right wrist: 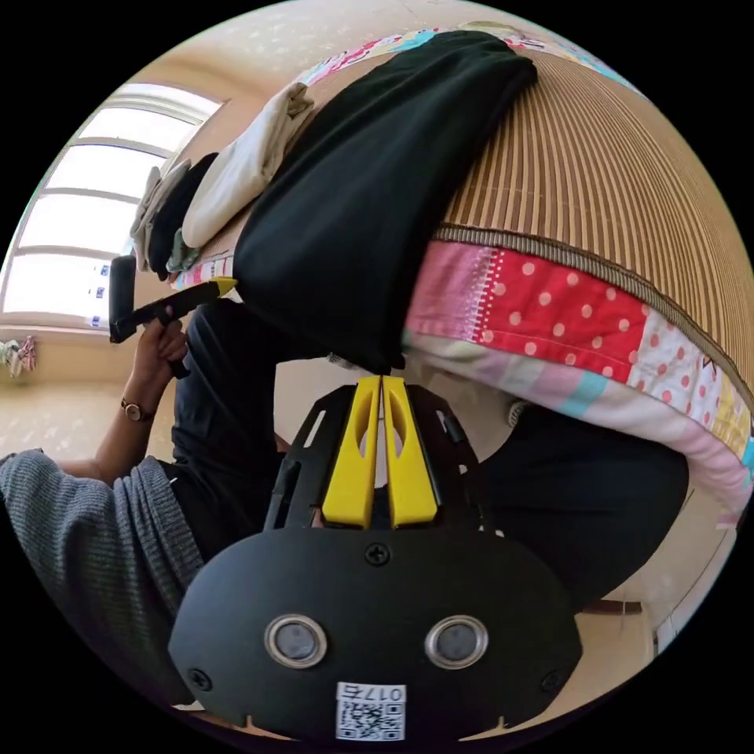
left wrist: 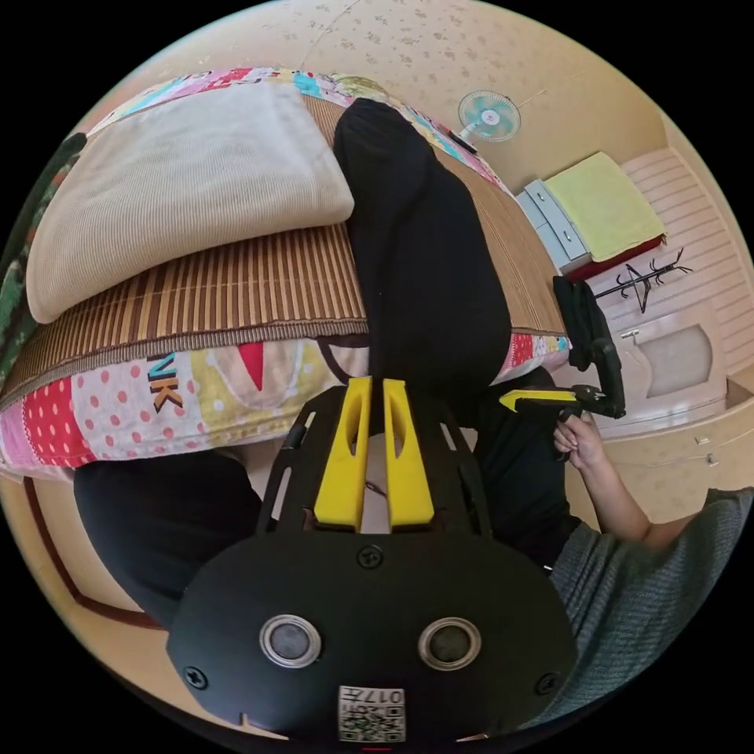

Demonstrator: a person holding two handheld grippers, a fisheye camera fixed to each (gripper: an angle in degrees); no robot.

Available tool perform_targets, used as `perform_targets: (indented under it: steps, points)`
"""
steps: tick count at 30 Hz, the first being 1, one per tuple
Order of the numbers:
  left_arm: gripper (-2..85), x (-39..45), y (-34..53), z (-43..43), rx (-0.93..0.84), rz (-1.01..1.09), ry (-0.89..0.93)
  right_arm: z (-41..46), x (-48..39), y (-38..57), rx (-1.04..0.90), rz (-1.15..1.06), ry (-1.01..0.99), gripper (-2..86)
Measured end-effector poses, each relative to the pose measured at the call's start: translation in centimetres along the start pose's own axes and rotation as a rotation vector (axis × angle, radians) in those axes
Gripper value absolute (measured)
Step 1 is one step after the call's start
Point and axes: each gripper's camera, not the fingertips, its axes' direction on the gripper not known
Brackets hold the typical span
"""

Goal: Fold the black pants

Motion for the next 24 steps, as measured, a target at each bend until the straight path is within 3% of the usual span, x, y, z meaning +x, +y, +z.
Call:
perform_targets:
  steps: [4, 7, 9, 12, 18, 20, 24]
  points:
    - [9.8, -0.4, -1.2, 0.7, 0.021, -0.017, 0.021, -2.3, 2.3, -0.7, 0.203, 0.116, -0.163, 8.9]
    - [9.9, -0.5, -2.5, 3.3, -0.078, -0.037, 0.017, -0.4, 3.9, -2.7, 0.153, 0.154, -0.331, 8.6]
    - [7.5, 0.3, -2.8, 3.8, -0.098, -0.015, -0.032, 0.5, 3.6, -3.4, 0.093, 0.165, -0.291, 6.4]
    - [3.6, 0.8, -2.4, 4.4, -0.132, -0.010, 0.044, -0.6, 2.2, -2.4, 0.092, 0.080, -0.230, 3.6]
    - [3.5, 4.3, 1.4, 6.2, -0.333, 0.151, 0.238, -3.7, 2.8, 2.9, -0.005, 0.075, -0.233, 3.1]
    - [4.2, 4.4, 2.7, 6.8, -0.358, 0.144, 0.214, -4.1, 3.6, 3.9, -0.030, 0.104, -0.213, 3.5]
    - [7.2, 3.8, 2.7, 4.0, -0.125, 0.118, 0.149, -7.5, 5.7, 4.5, 0.155, 0.192, -0.205, 7.0]
